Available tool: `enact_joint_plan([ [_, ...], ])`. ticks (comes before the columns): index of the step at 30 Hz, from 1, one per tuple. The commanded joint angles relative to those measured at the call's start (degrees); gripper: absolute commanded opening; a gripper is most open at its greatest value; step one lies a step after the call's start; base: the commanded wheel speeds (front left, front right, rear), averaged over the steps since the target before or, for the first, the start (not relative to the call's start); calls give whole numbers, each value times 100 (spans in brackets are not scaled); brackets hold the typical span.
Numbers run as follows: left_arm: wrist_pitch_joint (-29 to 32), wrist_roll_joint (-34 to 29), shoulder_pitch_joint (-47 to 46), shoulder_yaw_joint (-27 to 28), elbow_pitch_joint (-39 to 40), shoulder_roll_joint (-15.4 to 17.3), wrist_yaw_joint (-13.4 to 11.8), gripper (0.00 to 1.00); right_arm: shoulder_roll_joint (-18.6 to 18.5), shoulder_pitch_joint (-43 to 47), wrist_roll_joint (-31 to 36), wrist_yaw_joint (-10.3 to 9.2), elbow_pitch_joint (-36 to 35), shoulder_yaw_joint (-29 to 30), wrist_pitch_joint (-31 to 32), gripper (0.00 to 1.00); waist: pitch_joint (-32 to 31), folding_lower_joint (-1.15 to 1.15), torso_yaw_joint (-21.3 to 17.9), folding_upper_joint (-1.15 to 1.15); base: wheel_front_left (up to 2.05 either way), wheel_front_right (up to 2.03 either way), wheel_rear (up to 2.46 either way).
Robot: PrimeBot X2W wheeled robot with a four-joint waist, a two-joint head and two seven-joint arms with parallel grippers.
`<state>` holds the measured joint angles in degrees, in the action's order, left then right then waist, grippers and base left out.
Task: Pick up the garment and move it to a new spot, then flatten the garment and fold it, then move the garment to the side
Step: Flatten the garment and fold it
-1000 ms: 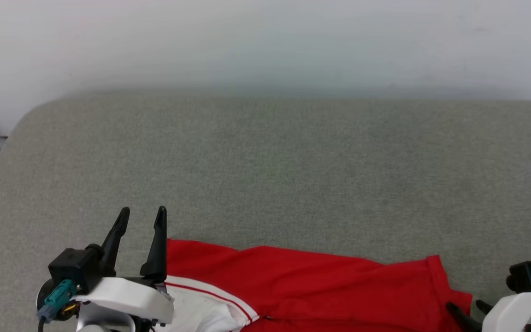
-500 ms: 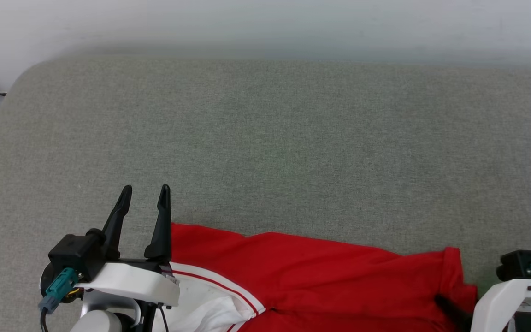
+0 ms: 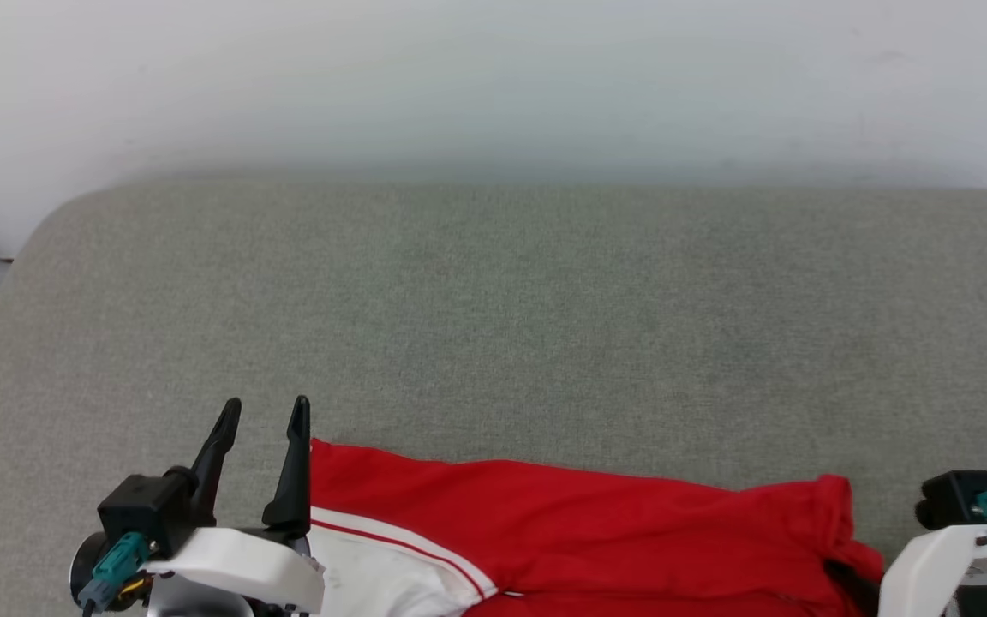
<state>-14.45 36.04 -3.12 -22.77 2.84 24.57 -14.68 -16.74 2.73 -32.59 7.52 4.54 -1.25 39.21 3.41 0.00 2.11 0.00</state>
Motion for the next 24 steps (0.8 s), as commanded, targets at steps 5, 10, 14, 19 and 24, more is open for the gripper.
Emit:
enact_joint_plan([
  [5, 45, 31, 277, 22, 79, 82, -99, 100, -142, 203, 55, -7, -143, 468, 211, 0, -344, 0, -169, 0, 0, 0, 0],
  [10, 81, 29, 410, 10, 186, 125, -156, 100, -255, 362, 118, -8, -215, 1217, 446, 0, -428, 0, -216, 0, 0, 0, 0],
  [14, 98, 41, 454, 5, 220, 140, -188, 100, -198, 414, -19, -6, -267, 1667, 646, 0, -476, 0, -238, 0, 0, 0, 0],
  [19, 130, 70, 496, -21, 238, 130, -210, 100, 380, 281, -718, -6, -331, 2000, 1167, 0, -524, 0, -248, 0, 0, 0, 0],
  [24, 182, 76, 483, -63, 242, 141, -216, 100, 1158, 118, -1885, -5, -419, 2235, 2005, 0, -587, 0, -191, 0, 0, 0, 0],
])
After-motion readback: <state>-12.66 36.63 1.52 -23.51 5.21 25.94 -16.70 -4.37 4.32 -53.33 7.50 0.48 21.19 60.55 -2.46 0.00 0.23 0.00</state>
